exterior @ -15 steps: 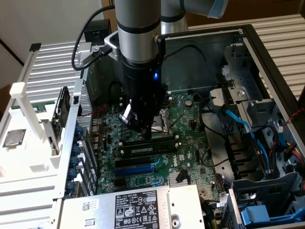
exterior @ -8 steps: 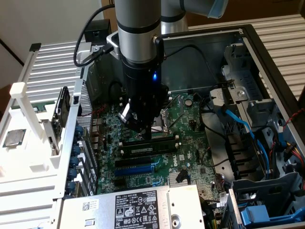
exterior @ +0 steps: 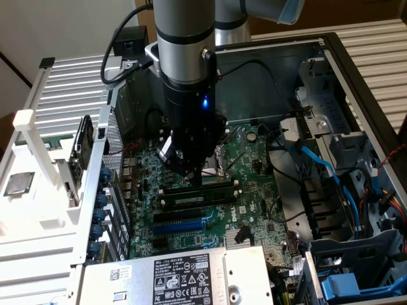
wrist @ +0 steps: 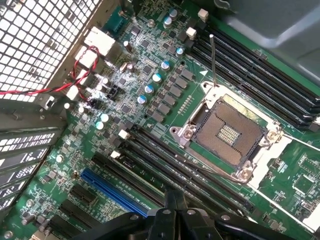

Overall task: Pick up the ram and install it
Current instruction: 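Press down the ram until it locks into place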

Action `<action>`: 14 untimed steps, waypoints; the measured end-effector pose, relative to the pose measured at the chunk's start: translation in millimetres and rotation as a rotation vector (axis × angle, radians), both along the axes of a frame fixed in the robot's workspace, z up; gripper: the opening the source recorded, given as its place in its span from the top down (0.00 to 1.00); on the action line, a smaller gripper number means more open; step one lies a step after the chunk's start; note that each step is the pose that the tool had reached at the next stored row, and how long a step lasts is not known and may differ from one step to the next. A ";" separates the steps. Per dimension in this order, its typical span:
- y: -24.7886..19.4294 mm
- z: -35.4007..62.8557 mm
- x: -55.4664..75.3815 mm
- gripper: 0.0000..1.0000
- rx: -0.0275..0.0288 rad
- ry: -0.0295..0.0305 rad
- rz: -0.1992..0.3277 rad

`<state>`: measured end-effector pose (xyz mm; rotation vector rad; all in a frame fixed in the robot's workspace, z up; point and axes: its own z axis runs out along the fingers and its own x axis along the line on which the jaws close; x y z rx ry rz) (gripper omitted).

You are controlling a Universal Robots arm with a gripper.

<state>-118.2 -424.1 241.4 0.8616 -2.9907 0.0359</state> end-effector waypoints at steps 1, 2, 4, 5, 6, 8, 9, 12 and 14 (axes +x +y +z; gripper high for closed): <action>0.0 0.1 0.0 0.90 -0.0006 -0.0002 -0.009; 0.0 0.2 0.1 0.90 -0.0012 -0.0006 -0.018; 0.0 0.8 0.1 0.90 -0.0028 -0.0021 -0.035; 0.0 1.1 0.0 0.90 -0.0038 -0.0030 -0.043; 0.0 1.6 0.1 0.90 -0.0048 -0.0039 -0.052; 0.0 2.2 0.1 0.90 -0.0063 -0.0056 -0.068; 0.0 2.6 0.1 0.90 -0.0071 -0.0064 -0.076; 0.0 3.4 0.0 0.90 -0.0089 -0.0084 -0.102; 0.0 3.8 0.0 0.90 -0.0102 -0.0096 -0.119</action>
